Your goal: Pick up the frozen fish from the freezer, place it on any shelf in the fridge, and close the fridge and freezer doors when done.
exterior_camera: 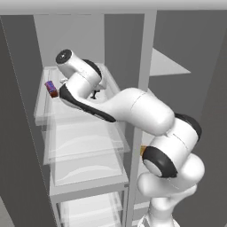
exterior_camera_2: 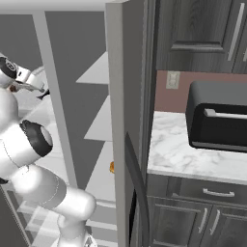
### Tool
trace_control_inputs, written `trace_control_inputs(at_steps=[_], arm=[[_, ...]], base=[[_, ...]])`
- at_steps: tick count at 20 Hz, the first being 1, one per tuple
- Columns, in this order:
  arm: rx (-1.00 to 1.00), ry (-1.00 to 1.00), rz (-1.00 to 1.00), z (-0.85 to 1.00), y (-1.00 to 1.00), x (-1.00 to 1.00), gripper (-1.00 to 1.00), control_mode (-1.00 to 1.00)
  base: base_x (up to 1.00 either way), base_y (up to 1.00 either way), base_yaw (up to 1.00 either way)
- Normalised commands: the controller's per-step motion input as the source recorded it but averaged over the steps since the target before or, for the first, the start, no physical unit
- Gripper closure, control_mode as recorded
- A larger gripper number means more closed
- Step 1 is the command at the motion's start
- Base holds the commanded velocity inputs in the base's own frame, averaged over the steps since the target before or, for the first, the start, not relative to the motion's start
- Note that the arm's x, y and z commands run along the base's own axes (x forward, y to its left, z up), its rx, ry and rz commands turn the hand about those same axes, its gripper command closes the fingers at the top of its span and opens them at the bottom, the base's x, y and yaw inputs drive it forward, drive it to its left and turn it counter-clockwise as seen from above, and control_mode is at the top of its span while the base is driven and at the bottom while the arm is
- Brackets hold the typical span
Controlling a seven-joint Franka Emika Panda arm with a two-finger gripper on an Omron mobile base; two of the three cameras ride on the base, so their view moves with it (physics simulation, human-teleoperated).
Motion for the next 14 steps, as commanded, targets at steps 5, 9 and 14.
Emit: trace_control_inputs(at_steps=[5, 9, 14], arm=[[0.00, -0.09, 0.00, -0.03, 0.00, -1.00, -1.00, -1.00], [0.00, -0.05, 0.00, -0.18, -0.08, -1.00, -1.00, -1.00], [0.02, 0.00, 0.00, -0.38, -0.35, -1.00, -1.00, -1.00]], base=[[0.00, 0.00, 0.00], [0.00, 0.00, 0.00], [0.00, 0.00, 0.00]])
